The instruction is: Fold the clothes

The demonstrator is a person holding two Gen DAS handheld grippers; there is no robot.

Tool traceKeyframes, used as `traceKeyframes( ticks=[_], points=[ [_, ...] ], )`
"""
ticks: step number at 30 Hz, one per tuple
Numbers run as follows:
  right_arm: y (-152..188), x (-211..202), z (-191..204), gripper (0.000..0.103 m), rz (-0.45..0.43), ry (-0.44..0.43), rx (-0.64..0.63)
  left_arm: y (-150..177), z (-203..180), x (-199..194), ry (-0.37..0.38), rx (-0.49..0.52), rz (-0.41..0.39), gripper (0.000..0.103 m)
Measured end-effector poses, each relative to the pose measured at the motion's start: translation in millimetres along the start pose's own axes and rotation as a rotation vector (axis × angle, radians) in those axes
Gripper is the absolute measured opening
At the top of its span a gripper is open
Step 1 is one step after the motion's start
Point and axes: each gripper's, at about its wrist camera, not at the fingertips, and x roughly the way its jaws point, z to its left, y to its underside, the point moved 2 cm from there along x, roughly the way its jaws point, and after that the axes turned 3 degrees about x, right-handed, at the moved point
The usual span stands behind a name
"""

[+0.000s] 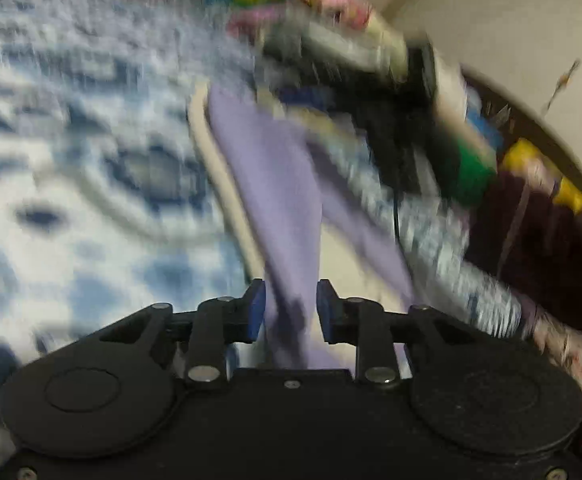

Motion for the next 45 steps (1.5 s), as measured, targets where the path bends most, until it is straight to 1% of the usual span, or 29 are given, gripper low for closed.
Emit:
traceKeyframes(
  ticks=[2,3,5,8,11,15,17,19,20,22,23,25,29,31,34,35,36,37,38,39,40,41,42,44,45],
  points=[
    [17,-18,13,0.037,-0.040,0.014,-0.070,-26,3,8,-0.015,0.006,-0.065,0.025],
    [28,-25,21,0.037,-0.055,0.024,-0.113,-40,6,19,-0.027,0.019,-0.075,0.025],
    [49,-38,37,0.038,-0.083,0.043,-0.200,-70,16,48,-0.067,0.046,-0.080,0.025],
    [74,-43,55,0.038,-0.114,0.059,-0.330,-107,35,96,-0.112,0.045,-0.051,0.025],
    [85,-40,63,0.038,-0.123,0.046,-0.398,-118,47,127,-0.135,0.050,-0.018,0.025],
    [85,-27,66,0.039,-0.093,0.017,-0.440,-129,63,166,-0.164,0.059,0.026,0.025],
    [87,-21,67,0.040,-0.083,0.011,-0.455,-133,67,179,-0.170,0.072,0.041,0.020],
    [87,-17,67,0.041,-0.082,0.015,-0.461,-133,64,180,-0.160,0.095,0.039,0.005],
    [87,-16,66,0.042,-0.082,0.019,-0.464,-134,62,176,-0.146,0.095,0.020,0.005],
    [90,-15,65,0.045,-0.076,0.031,-0.467,-140,63,161,-0.096,0.049,-0.054,0.005],
    [91,-13,64,0.048,-0.066,0.035,-0.469,-140,67,158,-0.097,0.035,-0.063,0.005],
    [96,-6,59,0.049,-0.001,0.032,-0.453,-132,81,169,-0.154,0.010,0.002,0.005],
    [102,-2,58,0.049,0.061,0.034,-0.446,-125,87,174,-0.142,-0.011,0.047,0.005],
    [102,-4,62,0.049,0.083,0.045,-0.463,-124,89,171,-0.121,-0.040,0.044,0.005],
    [100,-7,70,0.049,0.096,0.070,-0.488,-125,86,169,-0.110,-0.050,0.037,0.005],
    [101,-10,72,0.050,0.083,0.077,-0.500,-126,82,171,-0.119,-0.035,0.041,0.005],
    [101,-11,74,0.052,0.074,0.084,-0.512,-126,80,173,-0.135,-0.021,0.048,0.005],
    [102,-7,72,0.052,0.096,0.095,-0.523,-125,79,174,-0.153,-0.010,0.056,0.009],
    [102,-1,69,0.052,0.125,0.109,-0.527,-125,78,172,-0.172,0.005,0.054,0.011],
    [102,-1,66,0.052,0.131,0.103,-0.504,-126,77,168,-0.192,0.021,0.047,0.013],
    [99,-5,64,0.052,0.124,0.098,-0.472,-126,73,161,-0.215,0.048,0.031,0.017],
    [97,-10,64,0.052,0.111,0.100,-0.460,-126,69,154,-0.231,0.073,0.013,0.018],
    [97,-18,67,0.052,0.080,0.105,-0.462,-125,65,145,-0.231,0.086,-0.001,0.019],
    [98,-28,75,0.052,0.046,0.087,-0.468,-120,59,125,-0.220,0.102,-0.020,0.019],
    [102,-27,78,0.052,0.057,0.078,-0.485,-115,56,116,-0.211,0.105,-0.022,0.019]
  ],
)
